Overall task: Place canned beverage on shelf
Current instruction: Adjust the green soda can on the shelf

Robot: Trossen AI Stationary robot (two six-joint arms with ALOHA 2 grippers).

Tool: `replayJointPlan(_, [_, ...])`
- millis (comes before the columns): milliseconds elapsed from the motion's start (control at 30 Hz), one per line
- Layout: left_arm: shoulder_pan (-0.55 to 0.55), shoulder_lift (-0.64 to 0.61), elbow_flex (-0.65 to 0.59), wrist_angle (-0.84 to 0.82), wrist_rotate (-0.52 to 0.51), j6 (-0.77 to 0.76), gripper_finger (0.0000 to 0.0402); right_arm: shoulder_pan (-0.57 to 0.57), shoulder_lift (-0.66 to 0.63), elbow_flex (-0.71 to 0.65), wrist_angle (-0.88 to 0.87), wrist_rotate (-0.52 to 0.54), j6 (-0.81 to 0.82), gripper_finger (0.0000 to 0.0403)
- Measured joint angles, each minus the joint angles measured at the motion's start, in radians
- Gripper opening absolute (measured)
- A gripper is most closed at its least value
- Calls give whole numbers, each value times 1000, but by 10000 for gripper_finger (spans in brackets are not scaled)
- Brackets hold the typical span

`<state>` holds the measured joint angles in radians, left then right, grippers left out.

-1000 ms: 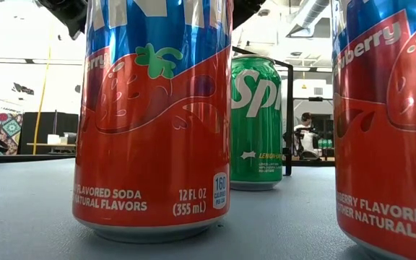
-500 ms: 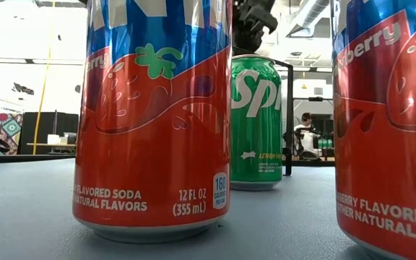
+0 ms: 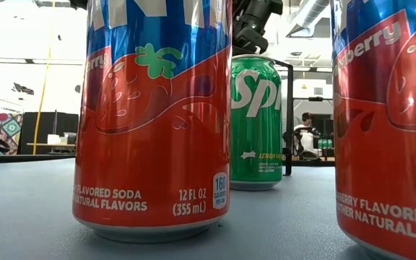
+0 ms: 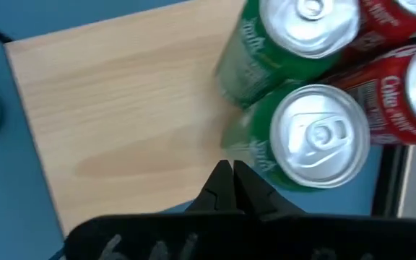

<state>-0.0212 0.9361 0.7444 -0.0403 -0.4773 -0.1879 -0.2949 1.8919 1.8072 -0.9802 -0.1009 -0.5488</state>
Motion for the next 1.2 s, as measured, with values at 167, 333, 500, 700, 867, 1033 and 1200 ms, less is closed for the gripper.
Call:
replayJointPlan(167, [0, -1, 0, -4, 0, 4, 0, -13, 0, 0, 46, 1, -1, 0])
replayJointPlan(333, [0, -3, 0, -6, 0, 7, 0, -17, 10, 1, 74, 1, -1, 0])
replayJointPlan(500, [0, -3, 0, -11, 0, 7, 0, -14, 31, 3, 99, 2, -6, 0])
replayJointPlan(700, [0, -3, 0, -30, 0, 8, 0, 2, 37, 3, 99, 21, -9, 0])
replayJointPlan(867, [0, -3, 0, -36, -1, 8, 0, 8, 20, 7, 81, 48, -9, 0])
replayJointPlan(1033, [0, -3, 0, -55, -1, 8, 0, 8, -8, 9, 54, 49, 19, 0])
replayJointPlan(1200, [0, -3, 0, -59, -1, 8, 0, 7, -7, 0, -20, 48, 21, 0])
